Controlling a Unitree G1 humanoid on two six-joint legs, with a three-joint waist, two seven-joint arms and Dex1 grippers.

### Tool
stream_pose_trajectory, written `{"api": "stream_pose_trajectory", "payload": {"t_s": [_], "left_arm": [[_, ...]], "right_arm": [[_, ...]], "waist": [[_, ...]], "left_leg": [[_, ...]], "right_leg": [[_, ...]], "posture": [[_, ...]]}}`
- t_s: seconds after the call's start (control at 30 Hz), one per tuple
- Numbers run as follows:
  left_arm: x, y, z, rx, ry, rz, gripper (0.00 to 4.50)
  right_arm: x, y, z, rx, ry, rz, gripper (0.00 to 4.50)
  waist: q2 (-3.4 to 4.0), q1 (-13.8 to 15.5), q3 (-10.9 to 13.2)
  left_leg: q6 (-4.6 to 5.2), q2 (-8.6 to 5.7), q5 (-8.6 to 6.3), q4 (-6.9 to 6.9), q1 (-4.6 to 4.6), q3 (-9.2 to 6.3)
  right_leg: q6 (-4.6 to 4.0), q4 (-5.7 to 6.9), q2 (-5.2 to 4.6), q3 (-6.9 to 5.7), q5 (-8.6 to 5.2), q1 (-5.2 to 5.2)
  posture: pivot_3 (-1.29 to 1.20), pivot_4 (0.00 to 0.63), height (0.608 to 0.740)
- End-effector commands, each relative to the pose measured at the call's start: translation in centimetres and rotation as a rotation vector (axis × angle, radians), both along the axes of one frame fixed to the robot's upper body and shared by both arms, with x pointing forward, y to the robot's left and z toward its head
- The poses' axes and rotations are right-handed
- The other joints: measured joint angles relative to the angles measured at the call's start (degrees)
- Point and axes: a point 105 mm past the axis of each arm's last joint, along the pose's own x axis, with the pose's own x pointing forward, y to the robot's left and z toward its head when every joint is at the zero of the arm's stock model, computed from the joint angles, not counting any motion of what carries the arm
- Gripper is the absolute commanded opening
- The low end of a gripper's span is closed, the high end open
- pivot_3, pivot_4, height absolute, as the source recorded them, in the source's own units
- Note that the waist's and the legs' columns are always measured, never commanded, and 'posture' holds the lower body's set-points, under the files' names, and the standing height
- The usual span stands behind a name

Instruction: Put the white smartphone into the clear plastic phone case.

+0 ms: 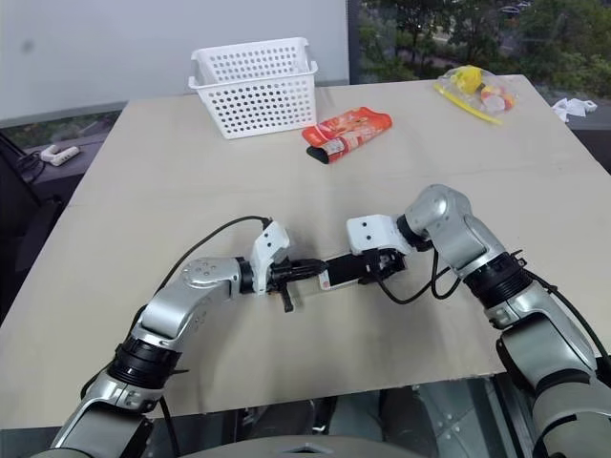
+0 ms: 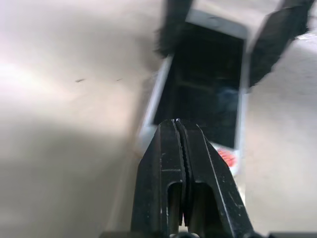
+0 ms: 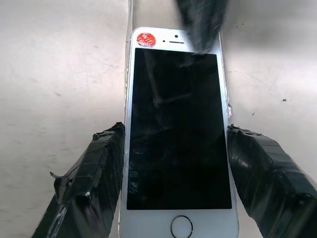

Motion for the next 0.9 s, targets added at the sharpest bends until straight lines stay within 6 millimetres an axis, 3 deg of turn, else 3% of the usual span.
{"api": "stream_pose_trajectory", "payload": {"t_s": [0.03, 0.13, 0.17, 0.2, 0.23, 0.37, 0.57, 0.7, 0.9], "left_arm": [[-2.1, 2.2, -7.5, 0.181, 0.257, 0.088, 0.03], [-2.5, 1.9, -7.9, 0.187, 0.277, 0.068, 0.03], [-2.7, 1.8, -7.9, 0.189, 0.276, 0.058, 0.00], [-2.7, 1.6, -7.9, 0.189, 0.275, 0.053, 0.00], [-2.8, 1.4, -7.8, 0.187, 0.271, 0.046, 0.00], [-2.6, 0.5, -7.0, 0.160, 0.220, 0.014, 0.00], [-1.5, 0.3, -5.0, 0.137, 0.112, 0.025, 0.00], [-0.7, 0.5, -2.5, 0.097, 0.038, 0.028, 0.00], [-0.9, 0.3, -0.3, 0.093, -0.017, -0.033, 0.00]], "right_arm": [[-1.6, 1.3, 0.2, 0.018, 0.004, 0.101, 2.78], [-1.1, 1.8, 0.4, 0.042, -0.019, 0.083, 2.78], [-1.0, 1.8, 0.4, 0.047, -0.022, 0.081, 3.78], [-0.9, 2.0, 0.5, 0.055, -0.027, 0.076, 3.97], [-0.7, 2.1, 0.6, 0.064, -0.033, 0.073, 4.44], [-0.2, 2.6, 0.9, 0.103, -0.069, 0.056, 4.48], [0.2, 3.0, 1.7, 0.154, -0.106, 0.040, 4.48], [-0.5, 2.2, 1.3, 0.123, -0.068, 0.062, 4.48], [-0.5, 1.0, 0.4, 0.068, -0.033, 0.039, 4.48]], "waist": [[0.04, 0.0, -0.3], [0.06, -0.2, -0.5], [0.07, -0.3, -0.5], [0.08, -0.4, -0.5], [0.11, -0.4, -0.5], [0.13, -0.3, -0.5], [0.13, -0.3, -0.5], [0.12, -0.4, -0.5], [0.14, -0.6, -0.2]], "left_leg": [[0.01, -0.01, -0.01, 0.00, 0.00, 0.00], [0.02, -0.02, -0.01, 0.00, 0.09, 0.00], [0.03, -0.02, -0.01, 0.00, 0.12, 0.00], [0.03, -0.01, -0.02, 0.00, 0.21, -0.01], [-0.02, 0.00, -0.05, -0.01, 0.31, -0.02], [-0.12, 0.01, -0.13, -0.08, 0.88, -0.05], [-0.18, 0.01, -0.16, -0.08, 0.92, -0.06], [-0.18, 0.01, -0.16, -0.08, 0.87, -0.08], [-0.16, 0.01, -0.15, -0.14, 0.69, -0.10]], "right_leg": [[0.00, -0.01, -0.01, 0.01, 0.00, 0.01], [0.00, 0.02, -0.01, 0.02, 0.00, 0.07], [0.00, 0.02, -0.01, 0.02, 0.00, 0.10], [0.01, 0.03, 0.01, 0.03, -0.01, 0.15], [0.01, 0.03, 0.02, 0.03, -0.01, 0.25], [0.03, -0.01, 0.04, 0.01, -0.05, 0.81], [0.03, -0.05, 0.04, 0.00, -0.05, 0.87], [0.03, -0.10, 0.04, -0.01, -0.05, 0.85], [0.03, -0.09, 0.05, -0.02, -0.05, 0.60]], "posture": [[0.00, 0.150, 0.740], [0.00, 0.150, 0.740], [0.00, 0.150, 0.740], [0.00, 0.150, 0.740], [0.00, 0.150, 0.740], [0.00, 0.150, 0.740], [0.00, 0.150, 0.740], [0.00, 0.150, 0.740], [0.00, 0.150, 0.740]]}}
